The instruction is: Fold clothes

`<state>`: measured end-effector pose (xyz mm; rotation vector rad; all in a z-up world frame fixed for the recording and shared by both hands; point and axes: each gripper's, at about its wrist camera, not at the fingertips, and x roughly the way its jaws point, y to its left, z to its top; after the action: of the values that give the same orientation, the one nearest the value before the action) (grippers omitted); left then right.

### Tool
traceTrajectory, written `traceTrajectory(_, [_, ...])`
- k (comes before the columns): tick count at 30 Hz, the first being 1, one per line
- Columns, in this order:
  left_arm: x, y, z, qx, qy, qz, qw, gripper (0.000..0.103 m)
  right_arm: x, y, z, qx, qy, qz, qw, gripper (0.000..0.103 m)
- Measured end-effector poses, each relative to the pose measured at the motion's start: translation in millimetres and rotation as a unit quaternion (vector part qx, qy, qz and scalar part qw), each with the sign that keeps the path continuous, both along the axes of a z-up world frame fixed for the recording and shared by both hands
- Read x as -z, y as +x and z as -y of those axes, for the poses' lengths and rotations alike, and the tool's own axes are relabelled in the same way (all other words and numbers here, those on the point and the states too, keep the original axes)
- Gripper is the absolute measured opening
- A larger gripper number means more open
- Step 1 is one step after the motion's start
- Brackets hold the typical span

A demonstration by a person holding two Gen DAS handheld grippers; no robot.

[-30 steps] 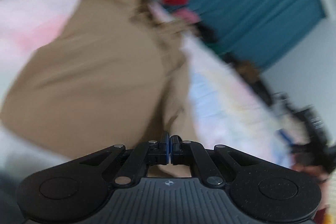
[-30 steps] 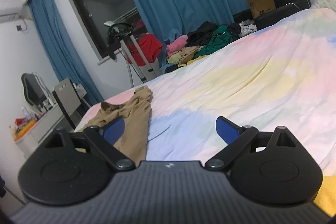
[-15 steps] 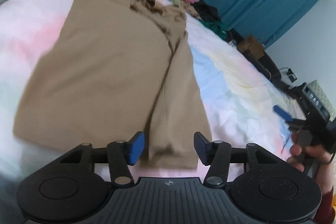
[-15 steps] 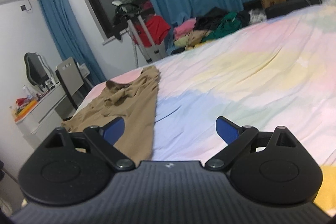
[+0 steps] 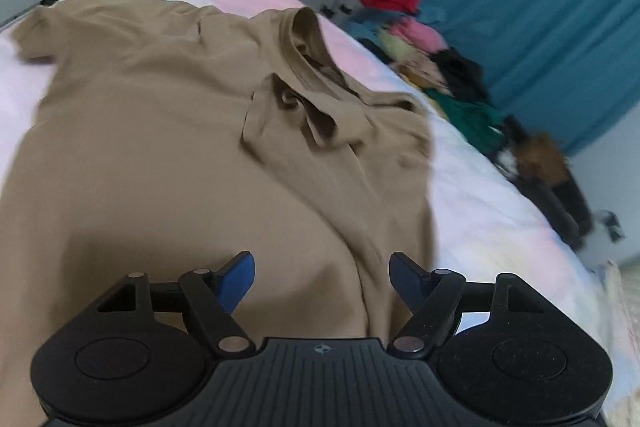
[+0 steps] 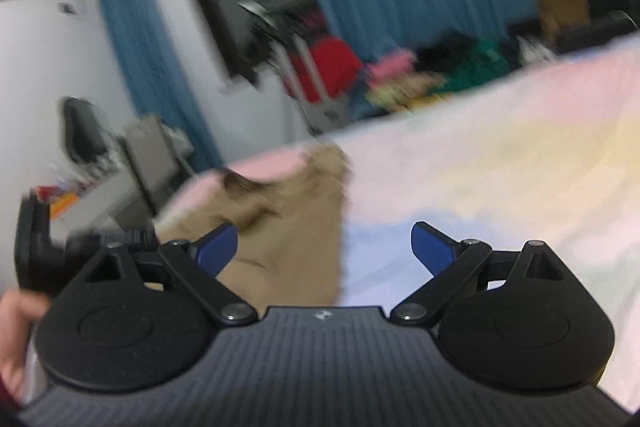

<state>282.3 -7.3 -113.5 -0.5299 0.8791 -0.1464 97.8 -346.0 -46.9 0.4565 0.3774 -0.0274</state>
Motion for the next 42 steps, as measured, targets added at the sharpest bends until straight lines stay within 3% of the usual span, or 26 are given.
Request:
traceTrajectory(3, [16,38,4,-0.032,-0.001,0.002,0.9995,0.074,7,4,15,0.012,0.035,0.003,0.999,0.095])
traceTrajectory(7, [28,64,10,-0.039,0.033,0.032,0.9981,0.07,18,12,21,0.013,0.05,-0.008,0.999,0.095])
traceTrajectory(10, [34,78,18,-0.031,0.079,0.039,0.9956,0.041,27,20,23,0.011,0.072,-0.023,0.997,0.095])
traceTrajectory(11, [34,81,20,-0.022,0.088,0.043,0.9949,0.016,29,22,23,0.009,0.079,-0.025,0.997,0.095])
traceTrajectory(12, [33,84,22,-0.013,0.096,0.048,0.9941,0.003,31,23,23,0.008,0.085,-0.026,0.996,0.095])
traceTrajectory(14, [21,82,24,-0.004,0.112,0.075,0.9909,0.003,33,25,23,0.006,0.084,-0.026,0.996,0.095])
traceTrajectory(17, [-12,86,36,0.007,0.183,0.133,0.9742,0.003,34,26,22,0.005,0.085,-0.028,0.996,0.095])
traceTrajectory(19, [-24,92,45,0.003,0.22,0.146,0.9645,0.003,35,27,22,0.006,0.086,-0.029,0.996,0.095])
traceTrajectory(21, [-27,101,50,-0.009,0.249,0.14,0.9584,0.004,35,27,22,0.005,0.085,-0.029,0.996,0.095])
traceTrajectory(23, [-18,109,51,-0.01,0.258,0.106,0.9602,0.006,35,27,21,0.003,0.08,-0.03,0.996,0.095])
traceTrajectory(25, [-10,105,45,0.0,0.247,0.089,0.9648,0.011,34,26,19,-0.001,0.075,-0.029,0.997,0.095])
traceTrajectory(27, [-5,88,37,0.01,0.214,0.082,0.9732,0.027,33,26,18,-0.007,0.073,-0.027,0.997,0.095])
traceTrajectory(30, [-7,33,20,0.046,0.16,0.066,0.9838,0.042,31,25,15,-0.024,0.072,-0.024,0.997,0.095])
traceTrajectory(33, [-14,-36,13,0.081,0.118,0.055,0.9882,0.047,28,23,10,-0.047,0.074,-0.02,0.996,0.095])
traceTrajectory(39, [-13,-184,12,0.141,0.045,0.039,0.9883,0.054,27,13,1,-0.101,0.102,-0.03,0.989,0.094])
traceTrajectory(40, [-7,-199,10,0.142,0.031,0.03,0.9889,0.054,29,10,1,-0.106,0.116,-0.039,0.987,0.084])
traceTrajectory(42, [3,-224,9,0.15,0.017,0.014,0.9885,0.054,32,2,1,-0.112,0.145,-0.061,0.981,0.075])
